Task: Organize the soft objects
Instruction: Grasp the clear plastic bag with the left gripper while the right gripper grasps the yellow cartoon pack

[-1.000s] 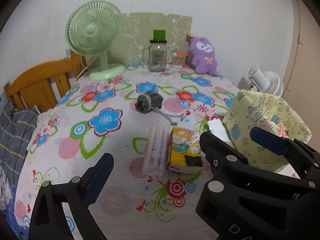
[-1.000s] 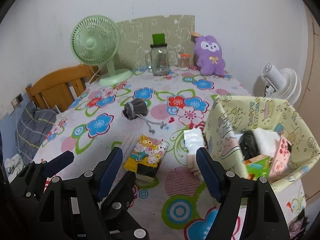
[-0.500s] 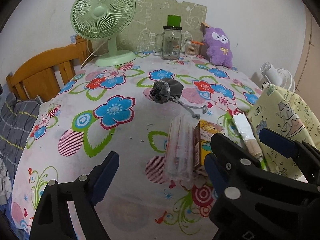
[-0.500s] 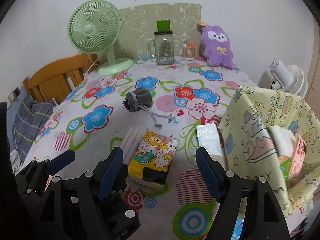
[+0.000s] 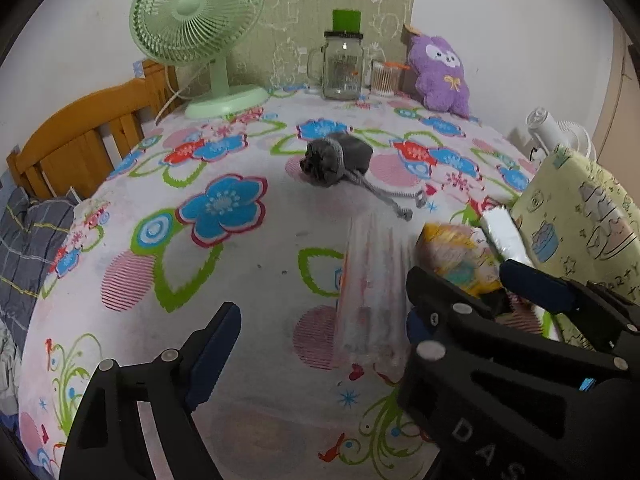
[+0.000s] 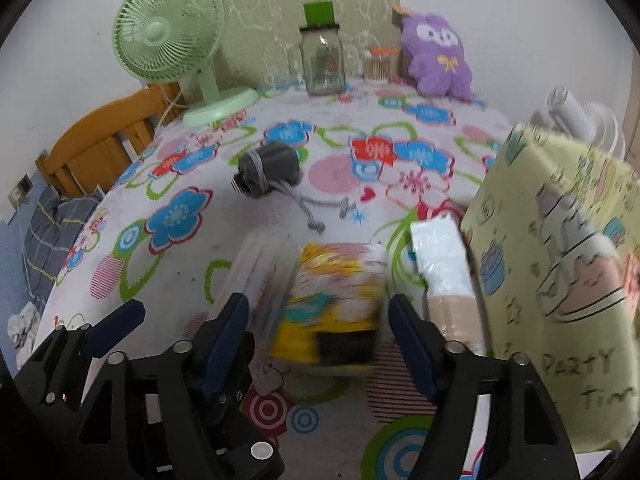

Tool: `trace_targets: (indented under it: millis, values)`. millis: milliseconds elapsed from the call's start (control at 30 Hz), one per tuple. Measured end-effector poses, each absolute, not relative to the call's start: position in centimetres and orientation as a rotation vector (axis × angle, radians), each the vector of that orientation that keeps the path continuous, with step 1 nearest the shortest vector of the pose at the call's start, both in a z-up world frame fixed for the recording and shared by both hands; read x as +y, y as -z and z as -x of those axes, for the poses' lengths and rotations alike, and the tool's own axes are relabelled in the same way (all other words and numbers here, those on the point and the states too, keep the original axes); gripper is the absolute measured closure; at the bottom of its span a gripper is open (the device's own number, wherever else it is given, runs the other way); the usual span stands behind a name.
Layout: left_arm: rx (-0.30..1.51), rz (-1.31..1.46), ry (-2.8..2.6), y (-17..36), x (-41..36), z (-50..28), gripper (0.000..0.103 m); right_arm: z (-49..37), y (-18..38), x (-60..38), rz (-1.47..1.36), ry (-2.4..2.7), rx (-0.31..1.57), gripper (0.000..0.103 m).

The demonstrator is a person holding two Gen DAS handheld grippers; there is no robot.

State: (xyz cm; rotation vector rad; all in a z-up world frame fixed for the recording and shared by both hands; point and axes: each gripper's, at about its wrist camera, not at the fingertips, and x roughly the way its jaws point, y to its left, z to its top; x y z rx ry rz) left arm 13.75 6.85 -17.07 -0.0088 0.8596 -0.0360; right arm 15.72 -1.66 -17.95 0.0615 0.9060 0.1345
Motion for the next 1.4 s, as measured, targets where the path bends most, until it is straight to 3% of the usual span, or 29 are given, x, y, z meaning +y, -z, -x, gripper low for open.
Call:
trace_targets:
  millis: [367, 467, 600, 1100, 1400]
  values:
    - [0.88, 0.015, 0.057, 17.7, 6.2, -14.4, 0.02, -16.4, 18.9, -2.3, -0.058, -0.114, 0.931, 0.053]
    - [0.881, 0.02, 0.06, 17.6, 6.1, -14.5, 0.027, -16.3, 18.8, -2.6, -0.057, -0.117, 0.925, 0.055]
    - [0.883, 0.021, 0.063, 17.5, 5.9, -14.8, 0.034, -16.3, 18.5, -2.8, -0.056, -0.116, 0.922, 0.056]
    - [0.882, 0.038, 0.087, 17.0, 5.0, -14.8, 0.074, -16.1, 17.8, -3.7, -0.061, -0.103, 0.92, 0.056]
    - [0.877, 0.049, 0.076, 16.7, 5.3, -13.8, 0.079, -15.4, 17.3, -3.5, -0.054, -0.12, 0.917, 0.056]
